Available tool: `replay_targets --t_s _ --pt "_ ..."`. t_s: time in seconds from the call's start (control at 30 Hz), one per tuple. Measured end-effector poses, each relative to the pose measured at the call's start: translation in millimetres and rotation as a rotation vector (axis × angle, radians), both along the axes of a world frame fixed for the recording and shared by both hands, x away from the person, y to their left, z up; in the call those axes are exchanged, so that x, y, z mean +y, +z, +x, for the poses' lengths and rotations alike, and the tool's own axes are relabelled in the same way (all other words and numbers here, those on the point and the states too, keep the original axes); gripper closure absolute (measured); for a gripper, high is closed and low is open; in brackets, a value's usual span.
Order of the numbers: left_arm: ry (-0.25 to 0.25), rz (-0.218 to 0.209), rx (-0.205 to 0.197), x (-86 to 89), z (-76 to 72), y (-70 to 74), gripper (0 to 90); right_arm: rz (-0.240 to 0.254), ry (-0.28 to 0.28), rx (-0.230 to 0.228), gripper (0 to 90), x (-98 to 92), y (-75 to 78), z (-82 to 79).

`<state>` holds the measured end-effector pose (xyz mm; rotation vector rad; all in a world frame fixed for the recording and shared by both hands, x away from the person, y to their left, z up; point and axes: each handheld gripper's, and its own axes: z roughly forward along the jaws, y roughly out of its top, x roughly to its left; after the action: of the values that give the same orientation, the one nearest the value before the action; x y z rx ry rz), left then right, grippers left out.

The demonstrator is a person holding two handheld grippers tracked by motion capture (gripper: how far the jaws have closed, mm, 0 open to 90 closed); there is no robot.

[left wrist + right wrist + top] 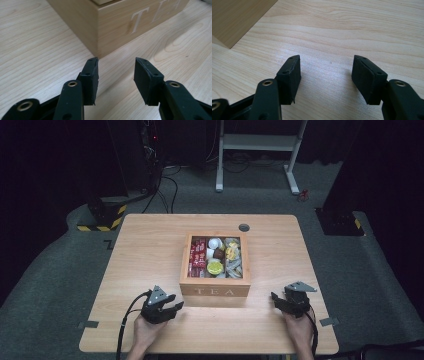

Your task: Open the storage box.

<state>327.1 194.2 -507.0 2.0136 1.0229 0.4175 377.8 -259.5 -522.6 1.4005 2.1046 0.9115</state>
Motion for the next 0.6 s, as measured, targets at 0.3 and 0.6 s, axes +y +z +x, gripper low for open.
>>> replay_targets --t_s 0.3,0.6 --pt "-0.039 0.004 -0.001 -17.0 6.4 3.5 65.8 -0.002 0.0 0.0 40.4 0.2 0.0 -0.3" --pt "-0.052 -0.016 -0.007 -34.7 15.4 2.9 73.6 -0.002 -0.003 0.001 40.5 0.2 0.1 -0.6"
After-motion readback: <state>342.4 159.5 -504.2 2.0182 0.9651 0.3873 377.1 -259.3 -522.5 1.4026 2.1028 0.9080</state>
